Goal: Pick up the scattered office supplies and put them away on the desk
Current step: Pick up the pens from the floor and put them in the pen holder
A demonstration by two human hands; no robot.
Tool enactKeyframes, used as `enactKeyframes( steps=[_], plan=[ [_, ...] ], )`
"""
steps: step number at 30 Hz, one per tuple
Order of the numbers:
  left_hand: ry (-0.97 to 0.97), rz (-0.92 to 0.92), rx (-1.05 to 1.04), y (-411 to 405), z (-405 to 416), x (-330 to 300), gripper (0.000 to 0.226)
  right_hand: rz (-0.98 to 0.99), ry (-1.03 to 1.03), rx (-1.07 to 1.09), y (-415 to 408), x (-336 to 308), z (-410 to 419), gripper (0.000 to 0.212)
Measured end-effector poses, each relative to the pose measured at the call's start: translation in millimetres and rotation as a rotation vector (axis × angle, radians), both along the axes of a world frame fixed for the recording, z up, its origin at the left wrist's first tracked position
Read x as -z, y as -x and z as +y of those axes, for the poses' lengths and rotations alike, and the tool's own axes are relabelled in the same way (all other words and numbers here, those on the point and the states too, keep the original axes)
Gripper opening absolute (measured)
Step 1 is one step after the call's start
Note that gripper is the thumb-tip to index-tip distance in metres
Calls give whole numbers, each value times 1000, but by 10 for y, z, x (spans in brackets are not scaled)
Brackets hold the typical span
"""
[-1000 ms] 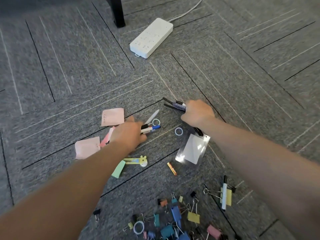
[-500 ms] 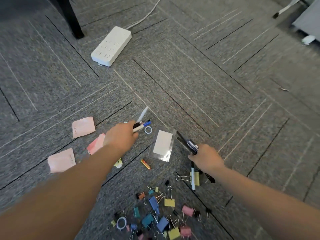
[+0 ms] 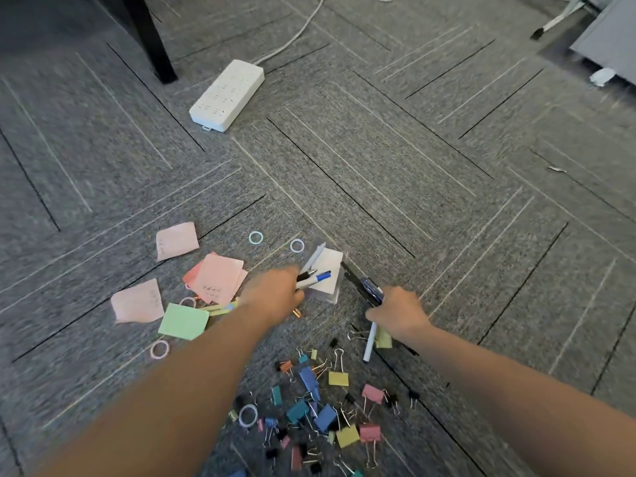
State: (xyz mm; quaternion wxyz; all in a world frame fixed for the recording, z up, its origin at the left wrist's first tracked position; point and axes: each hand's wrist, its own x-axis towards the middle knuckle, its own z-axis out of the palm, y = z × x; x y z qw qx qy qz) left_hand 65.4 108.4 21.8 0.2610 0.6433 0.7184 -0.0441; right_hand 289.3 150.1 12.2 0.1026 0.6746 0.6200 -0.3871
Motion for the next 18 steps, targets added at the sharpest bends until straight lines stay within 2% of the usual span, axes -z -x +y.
enactKeyframes(
  steps=[3, 7, 12, 14, 16, 18],
  plan=[
    [35, 55, 53, 5, -98, 27, 31, 66, -34, 6, 96, -62, 30, 20],
    [7, 95, -36, 252, -162, 6, 33, 113, -18, 10, 212, -150, 150, 20],
    [-31, 177, -92, 636, -221, -90, 34, 123, -94, -60, 377, -232, 192, 34],
    [-42, 169, -143, 746, -259, -111, 33, 109, -154, -87, 488, -212, 199, 28],
    [-50, 127, -213, 806, -340, -123, 32, 76, -222, -135, 612, -207, 192, 13],
    [-29, 64, -304, 813, -498, -138, 29, 24, -248, -171, 736, -214, 144, 17]
  ],
)
